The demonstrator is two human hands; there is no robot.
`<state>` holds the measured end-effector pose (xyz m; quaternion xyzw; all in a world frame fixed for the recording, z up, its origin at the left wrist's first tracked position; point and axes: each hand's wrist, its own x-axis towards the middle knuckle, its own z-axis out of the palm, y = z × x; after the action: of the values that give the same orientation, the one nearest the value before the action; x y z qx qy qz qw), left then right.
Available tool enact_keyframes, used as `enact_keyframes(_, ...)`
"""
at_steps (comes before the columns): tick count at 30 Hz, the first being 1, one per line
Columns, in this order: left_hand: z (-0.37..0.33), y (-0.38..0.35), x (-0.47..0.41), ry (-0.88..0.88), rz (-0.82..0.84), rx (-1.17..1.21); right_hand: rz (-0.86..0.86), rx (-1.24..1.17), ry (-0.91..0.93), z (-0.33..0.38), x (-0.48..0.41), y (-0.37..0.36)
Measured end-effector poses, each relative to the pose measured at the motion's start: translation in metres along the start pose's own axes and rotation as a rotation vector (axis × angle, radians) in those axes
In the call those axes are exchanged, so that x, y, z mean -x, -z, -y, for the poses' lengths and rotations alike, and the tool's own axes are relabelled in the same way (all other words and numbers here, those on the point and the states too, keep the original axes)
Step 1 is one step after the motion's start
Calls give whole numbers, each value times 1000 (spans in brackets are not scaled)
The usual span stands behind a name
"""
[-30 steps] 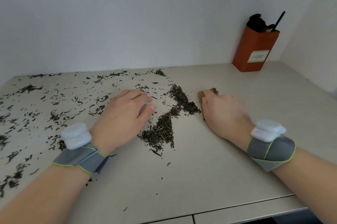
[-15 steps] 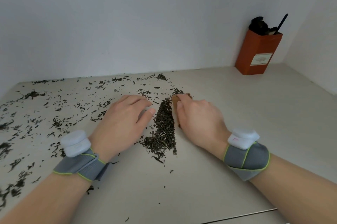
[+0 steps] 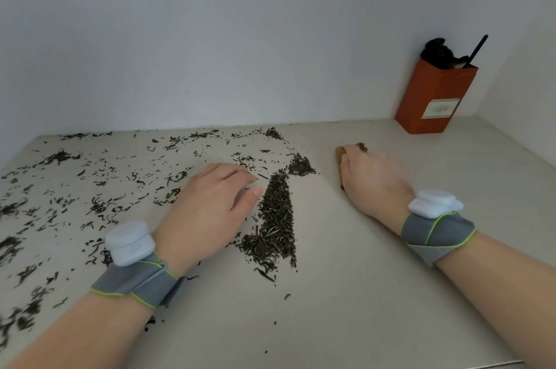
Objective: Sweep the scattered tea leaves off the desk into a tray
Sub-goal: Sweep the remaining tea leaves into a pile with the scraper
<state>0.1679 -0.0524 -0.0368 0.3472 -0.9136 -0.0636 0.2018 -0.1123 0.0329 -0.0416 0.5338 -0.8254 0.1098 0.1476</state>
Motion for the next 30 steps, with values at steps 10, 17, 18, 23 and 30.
enact_keyframes(10,-1,2,-1,10,-12,15,-70,-35,205,70,-5,-10)
enact_keyframes(17,-1,4,0,9,-14,12,-55,-136,269,81,6,-1)
enact_keyframes(18,-1,4,0,12,-12,11,-48,-180,241,78,6,2)
enact_keyframes(23,1,4,1,9,-1,0,3,-220,29,40,-14,6)
enact_keyframes(30,0,1,0,14,-6,-7,11,-24,-46,3,-49,-12)
